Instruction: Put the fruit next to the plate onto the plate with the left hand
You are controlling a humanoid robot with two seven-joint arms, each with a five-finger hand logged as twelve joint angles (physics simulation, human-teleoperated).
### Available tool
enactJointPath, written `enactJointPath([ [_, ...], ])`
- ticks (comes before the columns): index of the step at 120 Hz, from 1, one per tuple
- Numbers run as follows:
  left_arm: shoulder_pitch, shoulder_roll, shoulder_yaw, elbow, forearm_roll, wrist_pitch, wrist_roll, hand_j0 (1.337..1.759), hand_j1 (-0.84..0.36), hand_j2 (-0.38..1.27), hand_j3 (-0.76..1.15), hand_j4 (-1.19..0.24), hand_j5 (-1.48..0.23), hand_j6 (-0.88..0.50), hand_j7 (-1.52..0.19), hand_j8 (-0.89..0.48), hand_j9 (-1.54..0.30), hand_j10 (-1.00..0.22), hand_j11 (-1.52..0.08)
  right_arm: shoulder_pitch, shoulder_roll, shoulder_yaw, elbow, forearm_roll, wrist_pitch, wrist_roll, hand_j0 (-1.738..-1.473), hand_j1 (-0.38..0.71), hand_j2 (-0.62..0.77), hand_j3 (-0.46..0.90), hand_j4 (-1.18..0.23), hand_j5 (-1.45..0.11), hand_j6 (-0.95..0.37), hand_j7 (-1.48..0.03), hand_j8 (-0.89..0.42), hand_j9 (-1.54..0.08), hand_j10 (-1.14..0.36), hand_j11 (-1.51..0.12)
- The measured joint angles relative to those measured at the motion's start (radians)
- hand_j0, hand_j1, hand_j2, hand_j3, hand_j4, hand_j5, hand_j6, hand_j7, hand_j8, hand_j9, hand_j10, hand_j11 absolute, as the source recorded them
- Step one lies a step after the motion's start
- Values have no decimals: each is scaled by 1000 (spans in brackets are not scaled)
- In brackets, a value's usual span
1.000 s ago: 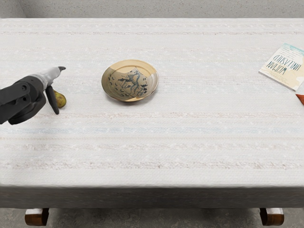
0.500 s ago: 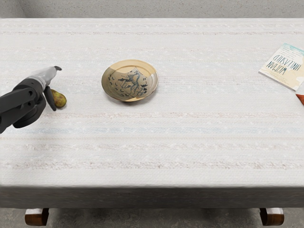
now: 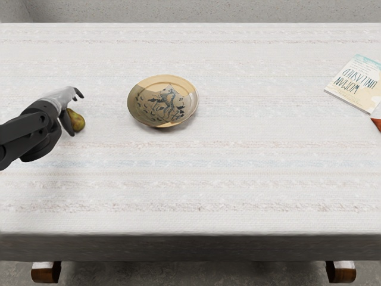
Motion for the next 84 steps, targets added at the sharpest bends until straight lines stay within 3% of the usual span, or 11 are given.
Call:
enactJointPath([
  [84, -3, -2, 21, 0, -9, -28, 1, 1656, -216, 94, 0, -500, -657, -500, -659, -500, -658, -500, -657, 1, 0, 0, 0, 0, 0, 0, -1658, -349, 0, 0, 0, 0, 0, 0, 0, 0, 0, 0],
])
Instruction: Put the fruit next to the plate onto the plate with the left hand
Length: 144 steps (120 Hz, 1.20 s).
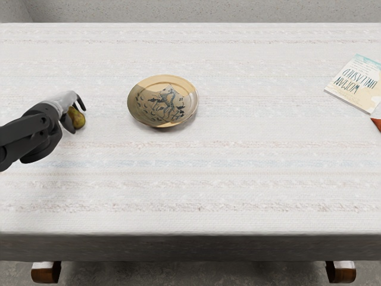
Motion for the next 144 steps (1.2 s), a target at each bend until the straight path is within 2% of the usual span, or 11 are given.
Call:
enactJointPath([
  [11, 0, 0, -1, 1, 0, -7, 0, 1656, -230, 115, 0, -549, -674, -534, -700, -536, -698, -537, -697, 0, 0, 0, 0, 0, 0, 0, -1658, -349, 0, 0, 0, 0, 0, 0, 0, 0, 0, 0],
  [26, -6, 0, -1, 1, -9, -23, 1, 1656, -269, 161, 0, -600, -717, -492, -752, -584, -749, -585, -746, 0, 0, 0, 0, 0, 0, 0, -1658, -349, 0, 0, 0, 0, 0, 0, 0, 0, 0, 0],
  [39, -11, 1, -1, 1, -21, -40, 2, 1655, -289, 152, 0, -612, -765, -448, -789, -559, -795, -617, -792, 0, 0, 0, 0, 0, 0, 0, -1658, -349, 0, 0, 0, 0, 0, 0, 0, 0, 0, 0],
  [50, -20, 2, -2, 1, -41, -46, 2, 1655, -296, 216, 0, -635, -795, -472, -818, -556, -821, -632, -818, 0, 0, 0, 0, 0, 0, 0, -1658, -349, 0, 0, 0, 0, 0, 0, 0, 0, 0, 0],
  [65, -68, 10, -2, 0, -133, -50, 2, 1655, -298, 235, 0, -621, -837, -460, -846, -549, -843, -643, -841, 0, 0, 0, 0, 0, 0, 0, -1658, -349, 0, 0, 0, 0, 0, 0, 0, 0, 0, 0],
  [107, -209, 21, -13, 3, -542, -90, 4, 1656, -316, 267, 0, -580, -884, -435, -867, -524, -859, -657, -856, 0, 0, 0, 0, 0, 0, 0, -1658, -349, 0, 0, 0, 0, 0, 0, 0, 0, 0, 0],
  [144, -254, -17, -16, 3, -630, -98, 6, 1656, -325, 250, 0, -582, -883, -432, -869, -513, -866, -659, -864, 0, 0, 0, 0, -1, 0, 0, -1658, -349, 0, 0, 0, 0, 0, 0, 0, 0, 0, 0],
])
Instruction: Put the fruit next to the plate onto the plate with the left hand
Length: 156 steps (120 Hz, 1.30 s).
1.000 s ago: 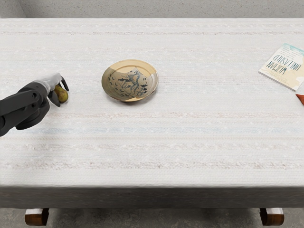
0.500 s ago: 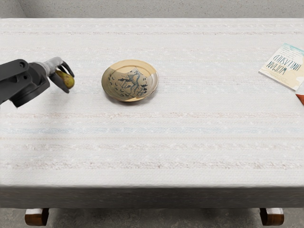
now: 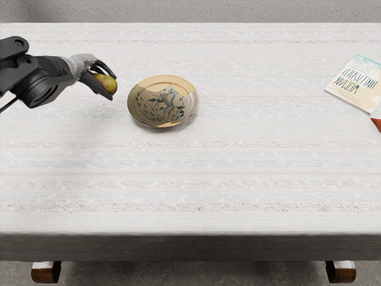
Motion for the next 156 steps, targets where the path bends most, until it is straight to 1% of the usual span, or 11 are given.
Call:
enactJointPath([
  [39, -30, -119, 2, -1, -8, -2, 6, 1656, -314, 261, 0, -589, -891, -426, -871, -513, -870, -656, -871, 0, 0, 0, 0, 0, 0, 0, -1658, -349, 0, 0, 0, 0, 0, 0, 0, 0, 0, 0],
  [55, -33, -181, 3, -1, -7, -2, 26, 1656, -319, 260, 0, -592, -892, -426, -872, -512, -871, -657, -871, 0, 0, 0, 0, 0, 0, 0, -1658, -349, 0, 0, 0, 0, 0, 0, 0, 0, 0, 0],
  [71, -33, -198, 5, -1, -6, -2, 43, 1656, -306, 225, 0, -594, -891, -430, -879, -512, -870, -654, -871, 0, 0, 0, 0, 0, 0, 0, -1658, -349, 0, 0, 0, 0, 0, 0, 0, 0, 0, 0],
  [90, -8, -191, -76, 0, -5, 1, 47, 1657, -3, 115, 0, -315, -466, -240, -460, -278, -455, -343, -455, 0, 0, 0, 0, 0, 0, 0, -1658, -349, 0, 0, 0, 0, 0, 0, 0, 0, 0, 0],
  [100, -9, -115, -133, 0, -45, -53, 48, 1657, 98, 80, 0, -225, -329, -176, -325, -201, -322, -244, -322, 0, 0, 0, 0, 0, 0, 0, -1658, -349, 0, 0, 0, 0, 0, 0, 0, 0, 0, 0],
  [110, -5, -18, -188, 0, -138, -203, 48, 1658, 164, 56, 0, -164, -238, -131, -235, -148, -233, -177, -233, 0, 0, 0, 0, 1, 0, 0, -1658, -349, 0, 0, 0, 0, 0, 0, 0, 0, 0, 0],
  [128, 50, 139, -226, 0, -353, -495, 42, 1658, 234, 32, 0, -102, -143, -86, -142, -94, -141, -108, -141, 0, 0, 0, 0, 0, 0, 0, -1658, -349, 0, 0, 0, 0, 0, 0, 0, 0, 0, 0],
  [133, 100, 177, -243, 0, -412, -544, 35, 1658, 246, 27, 0, -91, -127, -78, -126, -85, -125, -96, -125, 0, 0, 0, 0, 0, 0, 0, -1658, -349, 0, 0, 0, 0, 0, 0, 0, 0, 0, 0],
  [138, 212, 199, -283, 0, -484, -577, 29, 1658, 255, 24, 0, -82, -114, -72, -113, -77, -112, -86, -112, 0, 0, 0, 0, 0, 0, 0, -1658, -349, 0, 0, 0, 0, 0, 0, 0, 0, 0, 0],
  [142, 274, 219, -326, 0, -532, -595, 26, 1658, 262, 21, 0, -76, -105, -67, -104, -71, -103, -79, -103, 0, 0, 0, 0, 0, 0, 0, -1658, -349, 0, 0, 0, 0, 0, 0, 0, 0, 0, 0],
  [156, 340, 320, -417, 0, -617, -628, 19, 1658, 285, 15, 0, -55, -75, -50, -75, -52, -75, -57, -75, 0, 0, 0, 0, 1, 0, 0, -1658, -349, 0, 0, 0, 0, 0, 0, 0, 0, 0, 0],
])
